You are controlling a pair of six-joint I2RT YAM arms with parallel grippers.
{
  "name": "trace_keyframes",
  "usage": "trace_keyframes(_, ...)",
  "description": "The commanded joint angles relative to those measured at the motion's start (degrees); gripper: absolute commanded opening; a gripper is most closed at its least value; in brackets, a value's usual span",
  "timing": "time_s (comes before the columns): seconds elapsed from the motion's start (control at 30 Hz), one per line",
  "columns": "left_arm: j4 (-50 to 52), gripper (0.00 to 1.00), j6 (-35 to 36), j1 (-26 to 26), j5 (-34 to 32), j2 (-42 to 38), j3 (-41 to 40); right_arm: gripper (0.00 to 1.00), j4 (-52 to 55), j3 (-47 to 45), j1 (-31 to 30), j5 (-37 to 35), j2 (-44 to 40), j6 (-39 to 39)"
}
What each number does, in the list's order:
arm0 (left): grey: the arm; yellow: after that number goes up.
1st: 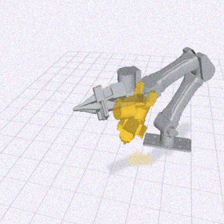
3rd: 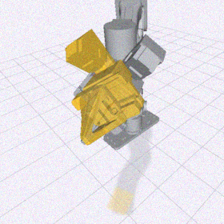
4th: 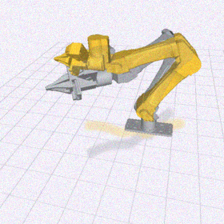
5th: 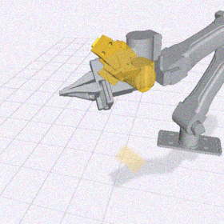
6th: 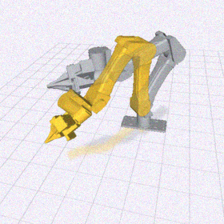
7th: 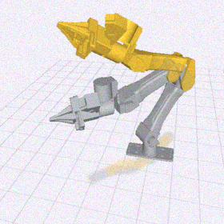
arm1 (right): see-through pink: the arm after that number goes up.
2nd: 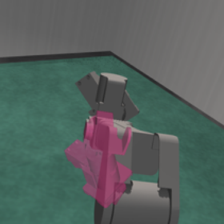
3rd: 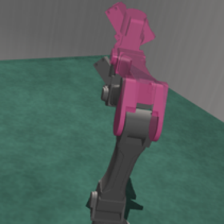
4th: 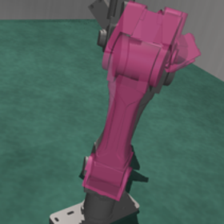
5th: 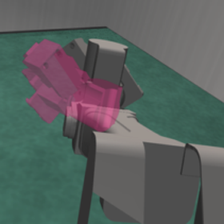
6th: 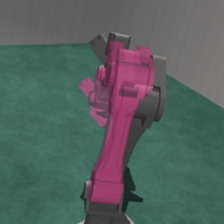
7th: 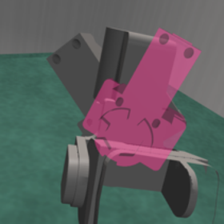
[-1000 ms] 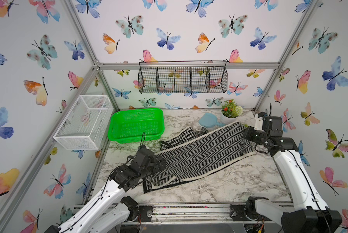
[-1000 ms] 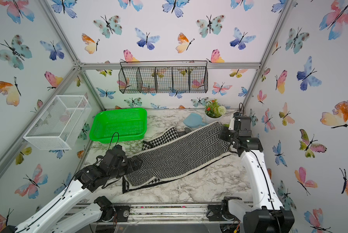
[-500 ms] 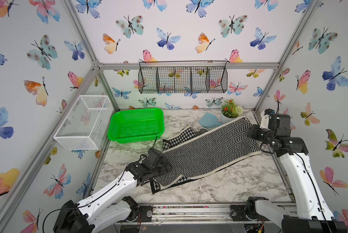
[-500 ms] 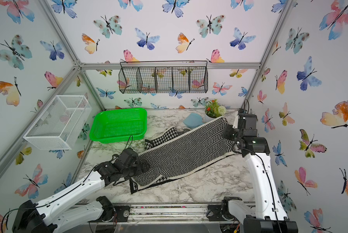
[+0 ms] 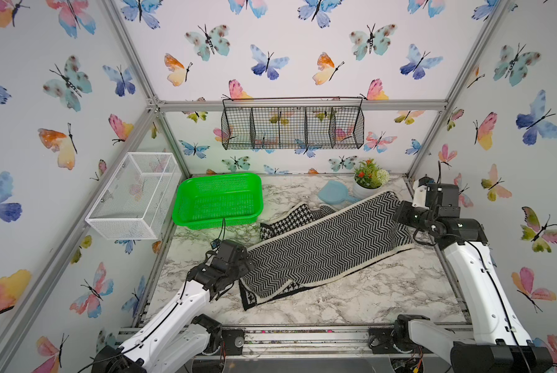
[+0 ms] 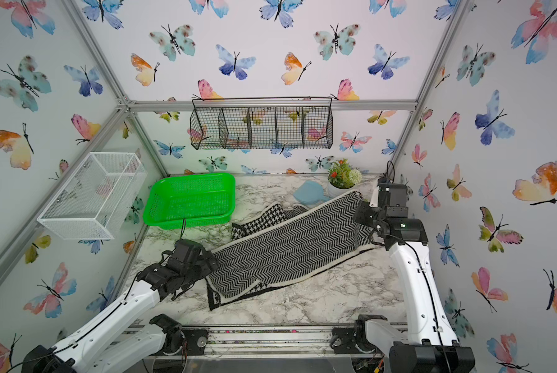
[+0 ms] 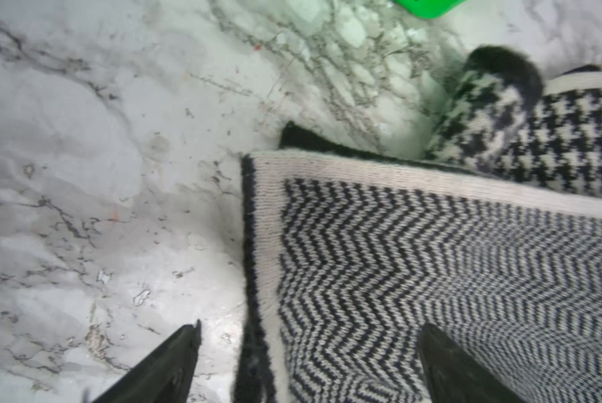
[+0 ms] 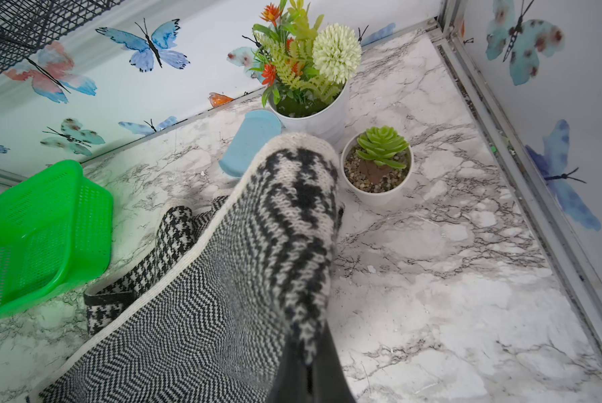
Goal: Roll up the scarf and place it into the basket
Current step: Flatten out the scarf at the center of the board.
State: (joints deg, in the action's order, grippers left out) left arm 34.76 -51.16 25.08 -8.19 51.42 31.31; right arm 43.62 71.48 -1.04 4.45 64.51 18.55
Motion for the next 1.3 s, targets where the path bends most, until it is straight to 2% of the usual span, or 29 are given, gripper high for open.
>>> trace_keyframes(0.0,-2.3,0.98,3.0,-3.1,2.6,0.8,-1.0,0.01,-2.3,-0.4,0.4,0.8,0.0,0.5)
trace_keyframes(0.13,-6.4,0.98,4.6,-5.9,5.5,3.3,-2.5,0.01,-2.7,-0.7,0.4,1.4,0.0,0.6)
trace_keyframes(0.3,-10.6,1.00,5.9,-6.9,6.1,9.0,-1.7,0.01,-3.2,-1.3,0.4,1.9,-0.1,0.9)
trace_keyframes(0.5,-13.7,0.89,6.3,-7.7,6.1,13.4,-0.2,0.01,-3.1,-1.4,0.4,2.1,-0.1,0.7)
trace_keyframes(0.53,-13.9,0.86,6.5,-7.8,5.9,13.8,0.2,0.01,-3.2,-1.5,0.4,2.0,-0.2,0.7)
trace_keyframes(0.57,-13.9,0.74,6.6,-8.0,5.5,14.2,0.5,0.01,-3.2,-1.6,0.4,2.1,-0.3,0.6)
trace_keyframes(0.6,-13.9,0.55,6.6,-8.3,5.2,14.4,0.8,0.01,-3.2,-1.7,0.4,2.0,-0.3,0.5)
trace_keyframes(0.63,-13.9,0.41,6.7,-8.8,5.3,14.7,1.0,0.01,-3.1,-1.8,0.4,1.9,-0.2,0.5)
trace_keyframes(0.67,-14.0,0.35,6.9,-9.3,5.4,14.9,1.2,0.01,-3.1,-1.8,0.4,1.7,-0.2,0.4)
trace_keyframes(0.8,-14.5,0.34,8.0,-10.6,6.4,16.5,2.1,0.01,-3.3,-2.0,0.4,1.9,-0.3,0.3)
trace_keyframes(0.83,-14.5,0.30,8.3,-10.7,6.5,17.0,2.3,0.01,-3.3,-2.0,0.4,2.0,-0.3,0.3)
trace_keyframes(0.9,-14.6,0.16,8.7,-11.2,6.7,17.3,2.5,0.01,-3.4,-2.0,0.4,1.9,-0.2,0.3)
trace_keyframes(0.93,-14.5,0.13,8.9,-11.5,6.8,17.2,2.5,0.01,-3.3,-2.0,0.4,1.8,-0.2,0.3)
trace_keyframes(1.0,-14.3,0.02,9.5,-12.2,7.2,16.9,2.7,0.01,-3.3,-2.0,0.4,1.6,0.0,0.1)
trace_keyframes(1.27,-13.3,0.00,11.9,-15.5,8.5,15.7,4.5,0.01,-3.6,-1.8,0.4,1.3,1.1,0.0)
